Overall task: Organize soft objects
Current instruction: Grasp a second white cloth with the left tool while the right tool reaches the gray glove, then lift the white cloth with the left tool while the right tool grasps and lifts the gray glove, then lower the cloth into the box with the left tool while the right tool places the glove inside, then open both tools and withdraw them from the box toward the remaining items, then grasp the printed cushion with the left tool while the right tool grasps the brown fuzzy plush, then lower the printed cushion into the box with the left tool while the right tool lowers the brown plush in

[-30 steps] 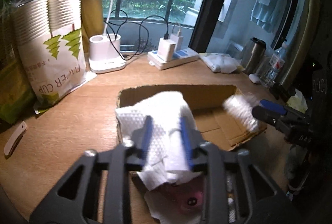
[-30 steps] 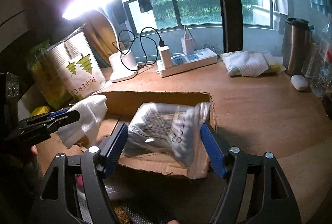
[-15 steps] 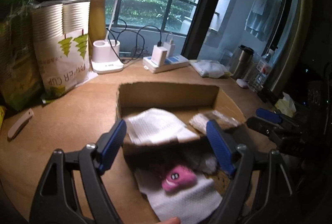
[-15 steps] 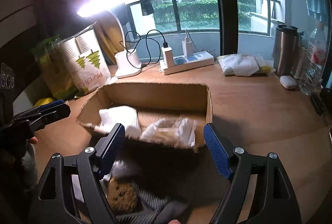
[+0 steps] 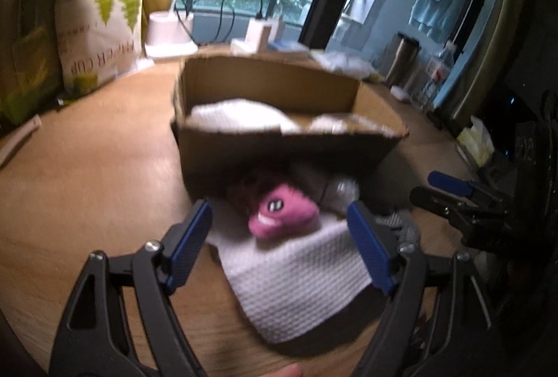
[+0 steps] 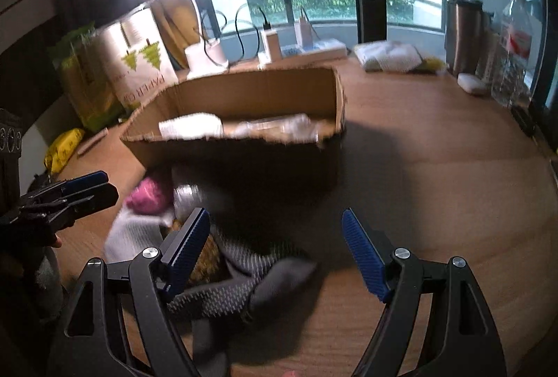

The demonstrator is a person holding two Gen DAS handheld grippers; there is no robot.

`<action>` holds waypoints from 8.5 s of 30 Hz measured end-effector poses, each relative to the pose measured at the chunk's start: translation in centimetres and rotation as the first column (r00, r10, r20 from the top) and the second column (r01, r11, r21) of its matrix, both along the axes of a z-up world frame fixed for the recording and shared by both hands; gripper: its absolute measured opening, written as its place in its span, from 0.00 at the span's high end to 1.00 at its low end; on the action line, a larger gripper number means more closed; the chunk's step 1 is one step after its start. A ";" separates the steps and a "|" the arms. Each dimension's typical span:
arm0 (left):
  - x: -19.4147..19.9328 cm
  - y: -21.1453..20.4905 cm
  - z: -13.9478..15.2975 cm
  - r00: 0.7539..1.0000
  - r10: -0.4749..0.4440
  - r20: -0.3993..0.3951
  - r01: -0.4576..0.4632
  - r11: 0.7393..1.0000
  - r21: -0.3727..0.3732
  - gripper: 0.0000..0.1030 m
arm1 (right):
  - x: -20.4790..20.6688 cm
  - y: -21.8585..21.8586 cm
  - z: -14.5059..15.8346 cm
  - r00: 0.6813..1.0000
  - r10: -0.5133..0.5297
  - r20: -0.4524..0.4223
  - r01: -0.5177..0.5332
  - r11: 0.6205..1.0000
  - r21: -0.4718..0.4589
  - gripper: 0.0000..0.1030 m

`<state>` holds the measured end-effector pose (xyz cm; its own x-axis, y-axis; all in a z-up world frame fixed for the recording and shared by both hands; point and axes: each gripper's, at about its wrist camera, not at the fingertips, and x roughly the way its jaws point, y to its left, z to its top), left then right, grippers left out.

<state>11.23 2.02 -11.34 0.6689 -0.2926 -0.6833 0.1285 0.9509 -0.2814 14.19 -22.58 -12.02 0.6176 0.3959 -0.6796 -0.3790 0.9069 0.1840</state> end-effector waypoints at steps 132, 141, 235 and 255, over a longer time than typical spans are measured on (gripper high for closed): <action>10.3 3.3 4.2 0.993 0.027 0.119 -0.025 1.000 -0.015 0.88 | 12.3 7.8 3.9 0.967 0.217 0.131 -0.217 0.976 -0.013 0.70; 10.1 3.6 3.9 0.994 0.049 0.096 -0.048 0.999 -0.017 0.53 | 12.8 7.9 3.5 0.976 0.190 0.106 -0.189 0.982 -0.020 0.60; -2.7 -7.4 -2.4 0.993 -0.109 -0.035 0.114 0.975 0.192 0.28 | -1.1 -1.5 -2.2 0.990 0.142 0.018 -0.143 0.990 0.023 0.64; -1.1 -6.4 5.0 0.980 -0.078 0.181 0.060 0.993 0.100 0.28 | -0.2 -2.5 3.3 0.980 0.135 0.144 -0.147 0.986 0.078 0.64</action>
<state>10.13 -4.41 -6.29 0.7664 -0.2835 -0.5765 0.2363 0.9589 -0.1574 13.95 -25.11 -8.72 0.6367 0.5399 -0.5506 -0.5288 0.8254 0.1978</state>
